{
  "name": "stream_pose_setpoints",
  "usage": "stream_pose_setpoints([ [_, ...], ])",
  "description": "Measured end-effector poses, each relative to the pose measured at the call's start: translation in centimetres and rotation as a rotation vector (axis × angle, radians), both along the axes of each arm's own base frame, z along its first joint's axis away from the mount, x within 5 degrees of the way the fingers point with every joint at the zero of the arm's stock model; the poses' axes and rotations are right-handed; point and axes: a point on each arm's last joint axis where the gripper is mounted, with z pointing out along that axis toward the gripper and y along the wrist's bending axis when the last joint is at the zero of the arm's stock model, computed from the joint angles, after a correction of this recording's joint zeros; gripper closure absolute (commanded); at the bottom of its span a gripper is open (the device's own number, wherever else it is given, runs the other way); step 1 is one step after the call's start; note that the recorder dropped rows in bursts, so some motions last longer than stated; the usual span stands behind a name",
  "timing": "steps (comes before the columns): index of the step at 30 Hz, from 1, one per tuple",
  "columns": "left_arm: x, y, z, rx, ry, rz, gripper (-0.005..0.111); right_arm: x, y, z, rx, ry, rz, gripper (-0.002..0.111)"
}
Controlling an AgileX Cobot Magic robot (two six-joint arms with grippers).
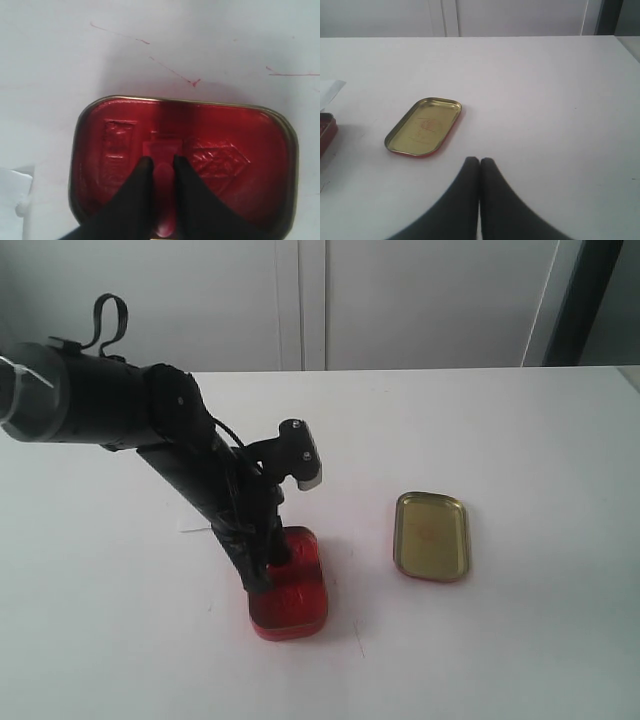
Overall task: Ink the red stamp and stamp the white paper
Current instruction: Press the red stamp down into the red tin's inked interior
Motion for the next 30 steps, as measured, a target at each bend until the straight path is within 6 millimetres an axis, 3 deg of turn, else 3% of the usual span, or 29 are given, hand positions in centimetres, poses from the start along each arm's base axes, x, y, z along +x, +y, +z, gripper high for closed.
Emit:
stream_pose_setpoints([
  [9,0.4,-0.5,-1.7,0.007,0.045,0.014,0.107,0.0,0.0,0.0,0.000,0.000,0.000,0.108],
  [30,0.7,-0.7,-1.0,0.009,0.042,-0.004,0.107,0.0,0.0,0.0,0.000,0.000,0.000,0.108],
])
